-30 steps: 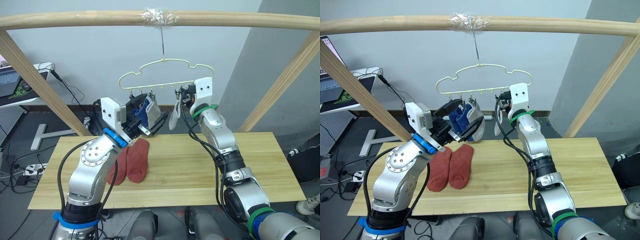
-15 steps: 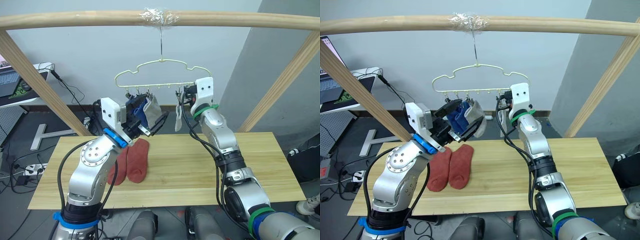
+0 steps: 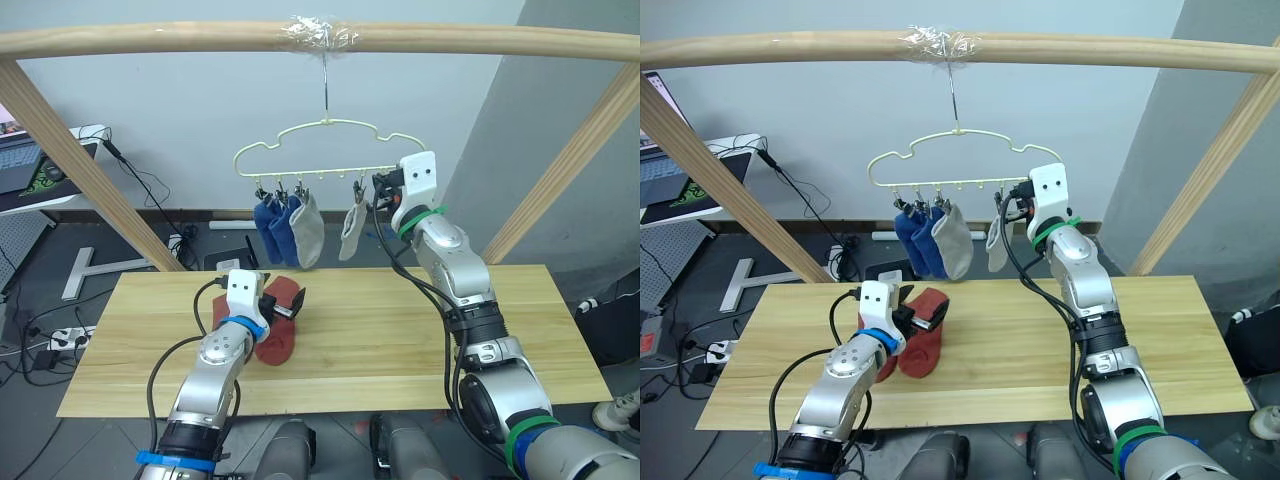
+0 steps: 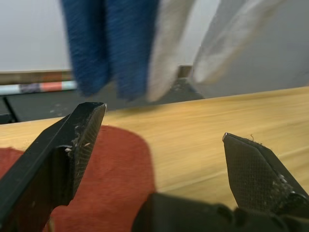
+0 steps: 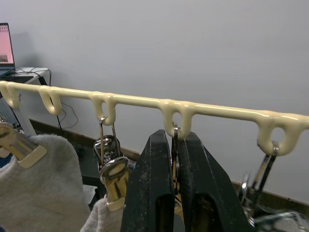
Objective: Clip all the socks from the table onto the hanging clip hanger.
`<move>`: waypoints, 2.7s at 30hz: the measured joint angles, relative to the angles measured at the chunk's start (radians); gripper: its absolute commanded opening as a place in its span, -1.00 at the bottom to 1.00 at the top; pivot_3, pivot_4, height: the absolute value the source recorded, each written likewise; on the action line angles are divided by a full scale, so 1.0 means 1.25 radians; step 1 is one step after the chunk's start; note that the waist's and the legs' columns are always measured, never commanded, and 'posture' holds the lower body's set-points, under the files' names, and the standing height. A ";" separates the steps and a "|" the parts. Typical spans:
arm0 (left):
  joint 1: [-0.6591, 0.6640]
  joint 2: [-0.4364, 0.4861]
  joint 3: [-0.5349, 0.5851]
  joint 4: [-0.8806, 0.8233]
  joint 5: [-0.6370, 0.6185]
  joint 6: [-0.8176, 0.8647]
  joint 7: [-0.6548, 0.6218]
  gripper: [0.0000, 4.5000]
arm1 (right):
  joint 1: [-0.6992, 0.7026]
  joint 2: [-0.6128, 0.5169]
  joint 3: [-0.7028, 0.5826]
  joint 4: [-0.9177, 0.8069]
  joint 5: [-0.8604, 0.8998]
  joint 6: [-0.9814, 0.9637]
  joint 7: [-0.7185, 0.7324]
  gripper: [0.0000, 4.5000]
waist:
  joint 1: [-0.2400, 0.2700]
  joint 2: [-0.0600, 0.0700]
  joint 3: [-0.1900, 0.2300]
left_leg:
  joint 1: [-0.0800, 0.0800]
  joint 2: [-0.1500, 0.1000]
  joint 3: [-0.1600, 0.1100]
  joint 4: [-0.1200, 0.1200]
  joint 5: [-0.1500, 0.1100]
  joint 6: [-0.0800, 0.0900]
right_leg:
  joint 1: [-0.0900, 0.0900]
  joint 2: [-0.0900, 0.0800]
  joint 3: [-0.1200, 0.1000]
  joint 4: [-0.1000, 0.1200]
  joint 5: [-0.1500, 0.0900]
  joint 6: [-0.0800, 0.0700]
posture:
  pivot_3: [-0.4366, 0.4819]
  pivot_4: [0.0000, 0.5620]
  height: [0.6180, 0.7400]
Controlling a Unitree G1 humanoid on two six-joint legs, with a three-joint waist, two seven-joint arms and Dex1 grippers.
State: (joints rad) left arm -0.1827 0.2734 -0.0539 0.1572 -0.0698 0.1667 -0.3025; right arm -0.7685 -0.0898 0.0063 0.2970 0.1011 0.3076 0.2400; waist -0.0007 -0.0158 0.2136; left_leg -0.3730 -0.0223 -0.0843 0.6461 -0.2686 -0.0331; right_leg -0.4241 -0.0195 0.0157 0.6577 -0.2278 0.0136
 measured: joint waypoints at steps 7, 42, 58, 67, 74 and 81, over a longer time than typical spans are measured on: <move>-0.038 -0.012 -0.002 0.168 0.030 -0.096 0.002 1.00 | 0.005 -0.020 0.004 -0.032 0.000 0.034 0.019 -0.99 | -0.001 0.000 0.000 | -0.001 0.000 -0.001 0.000 0.000 0.000 | -0.001 -0.001 0.000 0.000 0.000 0.000 | 0.10 -0.33 1.00; -0.078 -0.063 0.036 0.261 0.045 0.008 0.042 1.00 | 0.005 -0.037 0.014 -0.054 0.000 0.063 0.019 -0.99 | -0.018 0.000 0.000 | -0.001 0.000 -0.001 0.000 0.000 0.000 | 0.000 -0.001 -0.001 0.000 0.000 0.000 | -0.03 -0.21 1.00; -0.066 -0.058 0.057 0.216 0.010 0.100 0.003 0.64 | 0.009 -0.033 0.017 -0.066 0.000 0.077 0.021 -1.00 | -0.020 0.000 0.000 | 0.003 0.000 -0.001 -0.001 0.000 0.000 | 0.003 -0.001 0.000 0.000 0.000 0.001 | 0.07 -0.31 1.00; -0.031 -0.068 0.031 0.175 0.015 0.108 -0.030 -0.57 | 0.022 -0.035 0.020 -0.076 0.002 0.086 0.037 -1.00 | -0.017 0.000 -0.001 | 0.006 0.000 -0.001 0.000 0.000 0.000 | 0.005 -0.001 0.001 0.000 -0.002 0.004 | 0.12 -0.32 1.00; -0.002 -0.104 -0.015 0.139 0.016 0.104 -0.047 -0.98 | 0.022 -0.042 0.001 -0.101 0.047 0.162 0.057 -1.00 | -0.001 0.000 -0.001 | 0.006 0.000 -0.002 -0.001 0.000 0.000 | 0.005 -0.001 0.001 0.000 -0.002 0.004 | 0.14 -0.32 1.00; 0.039 -0.129 -0.057 0.077 0.001 0.066 -0.091 -0.98 | -0.006 -0.039 -0.069 -0.143 0.137 0.327 0.040 -1.00 | 0.002 0.000 0.000 | 0.003 0.000 -0.003 0.000 0.000 0.000 | 0.003 -0.001 0.001 -0.001 -0.002 0.004 | 0.10 -0.28 1.00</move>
State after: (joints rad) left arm -0.1335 0.1122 -0.1256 0.2532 -0.0679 0.2490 -0.4156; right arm -0.7765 -0.1380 -0.0795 0.1183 0.2723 0.7162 0.2899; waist 0.0015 -0.0158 0.2134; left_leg -0.3691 -0.0225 -0.0877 0.6455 -0.2684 -0.0326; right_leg -0.4205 -0.0212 0.0168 0.6564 -0.2309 0.0189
